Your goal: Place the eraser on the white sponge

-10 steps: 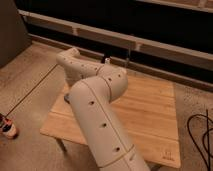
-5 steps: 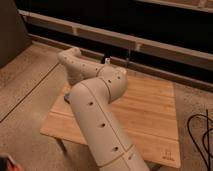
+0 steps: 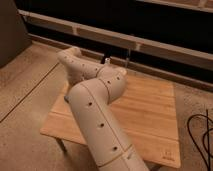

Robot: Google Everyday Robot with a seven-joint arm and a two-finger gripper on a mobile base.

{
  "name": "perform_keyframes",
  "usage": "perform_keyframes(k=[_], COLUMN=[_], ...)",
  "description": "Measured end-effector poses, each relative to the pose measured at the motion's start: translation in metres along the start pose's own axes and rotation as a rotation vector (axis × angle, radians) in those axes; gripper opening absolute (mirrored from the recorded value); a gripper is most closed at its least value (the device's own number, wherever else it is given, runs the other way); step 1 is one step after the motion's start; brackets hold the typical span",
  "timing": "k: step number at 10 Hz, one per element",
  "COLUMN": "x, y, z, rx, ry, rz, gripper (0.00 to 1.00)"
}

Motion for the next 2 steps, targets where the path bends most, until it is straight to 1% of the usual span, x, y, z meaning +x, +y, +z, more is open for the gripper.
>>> perform_keyframes(k=[2], x=[-0.0001], y=[-0.0002], z=[-0.0001], rx=[0.000], ry=[0.000], rz=[0.002], gripper=[0.80])
